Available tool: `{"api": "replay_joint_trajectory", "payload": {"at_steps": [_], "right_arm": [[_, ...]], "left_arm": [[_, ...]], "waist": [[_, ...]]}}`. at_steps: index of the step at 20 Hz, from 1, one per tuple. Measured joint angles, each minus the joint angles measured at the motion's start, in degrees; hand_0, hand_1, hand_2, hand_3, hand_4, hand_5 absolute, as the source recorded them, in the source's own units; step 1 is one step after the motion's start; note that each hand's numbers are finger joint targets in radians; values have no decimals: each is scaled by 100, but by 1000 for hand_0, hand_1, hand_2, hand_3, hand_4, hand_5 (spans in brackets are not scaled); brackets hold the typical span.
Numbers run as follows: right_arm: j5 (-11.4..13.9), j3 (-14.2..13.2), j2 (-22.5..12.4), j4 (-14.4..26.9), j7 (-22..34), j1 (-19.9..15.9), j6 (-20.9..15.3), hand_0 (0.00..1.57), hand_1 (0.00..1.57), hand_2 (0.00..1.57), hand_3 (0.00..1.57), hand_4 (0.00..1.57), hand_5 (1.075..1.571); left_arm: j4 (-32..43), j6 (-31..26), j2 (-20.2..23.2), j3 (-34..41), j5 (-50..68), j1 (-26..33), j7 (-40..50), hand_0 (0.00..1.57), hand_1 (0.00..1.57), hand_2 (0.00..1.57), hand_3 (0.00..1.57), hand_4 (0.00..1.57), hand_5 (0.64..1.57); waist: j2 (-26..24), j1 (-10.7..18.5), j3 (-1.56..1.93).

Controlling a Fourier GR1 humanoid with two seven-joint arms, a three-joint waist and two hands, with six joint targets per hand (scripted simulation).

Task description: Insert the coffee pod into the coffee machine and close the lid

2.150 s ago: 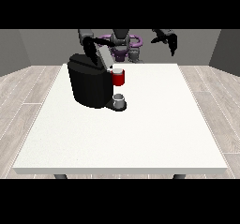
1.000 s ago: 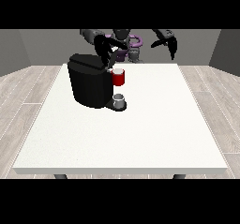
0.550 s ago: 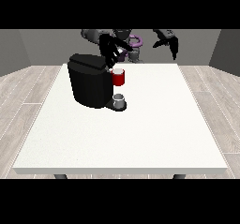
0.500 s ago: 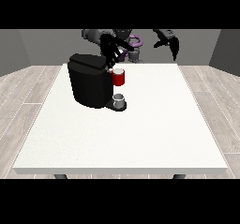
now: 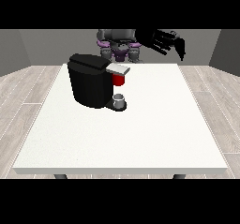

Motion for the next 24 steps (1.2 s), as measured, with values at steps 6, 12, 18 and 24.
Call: {"api": "replay_joint_trajectory", "payload": {"at_steps": [6, 12, 18, 24], "right_arm": [[4, -147, 28, 495, -359, -517, -14, 0, 0, 0, 0, 0, 1571], [-30, -280, 138, 918, -719, -826, -83, 0, 0, 0, 0, 101, 1571], [-86, -309, 365, 1200, -1028, -987, -90, 0, 0, 0, 0, 0, 1571], [-130, 8, 1042, 1067, -1544, -532, -58, 0, 0, 0, 0, 192, 1571]], "left_arm": [[-152, -94, 45, 40, 130, -36, -1, 0, 0, 0, 0, 0, 1571], [-201, -192, 131, 131, 273, -128, 14, 0, 0, 0, 0, 297, 1571], [-176, -233, 205, 205, 335, -78, 15, 0, 0, 0, 0, 341, 1571], [11, -185, 207, 289, 325, 355, -123, 0, 0, 0, 0, 266, 1571]], "waist": [[223, 186, -14], [472, 188, -17], [428, 54, -17], [-53, -409, -18]]}}
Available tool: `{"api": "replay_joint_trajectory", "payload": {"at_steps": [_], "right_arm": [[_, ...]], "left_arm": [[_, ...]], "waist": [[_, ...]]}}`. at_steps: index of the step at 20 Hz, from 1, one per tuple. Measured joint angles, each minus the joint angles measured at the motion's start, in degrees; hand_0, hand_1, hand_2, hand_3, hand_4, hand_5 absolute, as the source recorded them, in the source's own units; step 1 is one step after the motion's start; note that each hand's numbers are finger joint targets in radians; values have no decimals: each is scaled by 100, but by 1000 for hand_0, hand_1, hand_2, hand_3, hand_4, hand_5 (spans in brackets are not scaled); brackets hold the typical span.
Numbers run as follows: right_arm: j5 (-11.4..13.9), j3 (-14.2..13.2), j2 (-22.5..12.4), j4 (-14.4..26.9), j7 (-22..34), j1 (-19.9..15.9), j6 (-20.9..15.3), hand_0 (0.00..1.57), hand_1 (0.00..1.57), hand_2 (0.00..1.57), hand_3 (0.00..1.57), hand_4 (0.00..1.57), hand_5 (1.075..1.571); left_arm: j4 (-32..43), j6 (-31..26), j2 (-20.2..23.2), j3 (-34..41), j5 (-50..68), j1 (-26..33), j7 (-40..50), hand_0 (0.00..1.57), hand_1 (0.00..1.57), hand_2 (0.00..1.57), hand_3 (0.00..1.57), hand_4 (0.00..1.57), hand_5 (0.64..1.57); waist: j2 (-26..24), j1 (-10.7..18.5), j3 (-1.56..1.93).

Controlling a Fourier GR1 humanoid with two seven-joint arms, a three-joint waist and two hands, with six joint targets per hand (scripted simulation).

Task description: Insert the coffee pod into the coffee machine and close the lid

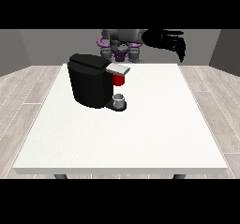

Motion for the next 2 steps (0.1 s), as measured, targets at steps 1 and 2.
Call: {"api": "replay_joint_trajectory", "payload": {"at_steps": [1, 2], "right_arm": [[-30, 84, 106, -55, -109, 120, 50, 0, 0, 0, 0, 263, 1571], [-100, 186, 187, -121, -198, 297, 59, 0, 0, 0, 0, 259, 1571]], "left_arm": [[66, 34, 23, 70, 12, 23, -15, 0, 0, 0, 0, 266, 1571], [139, 31, 38, 93, 4, 119, -79, 0, 0, 0, 0, 266, 1571]], "waist": [[-62, -136, 1], [-164, -231, 0]]}}
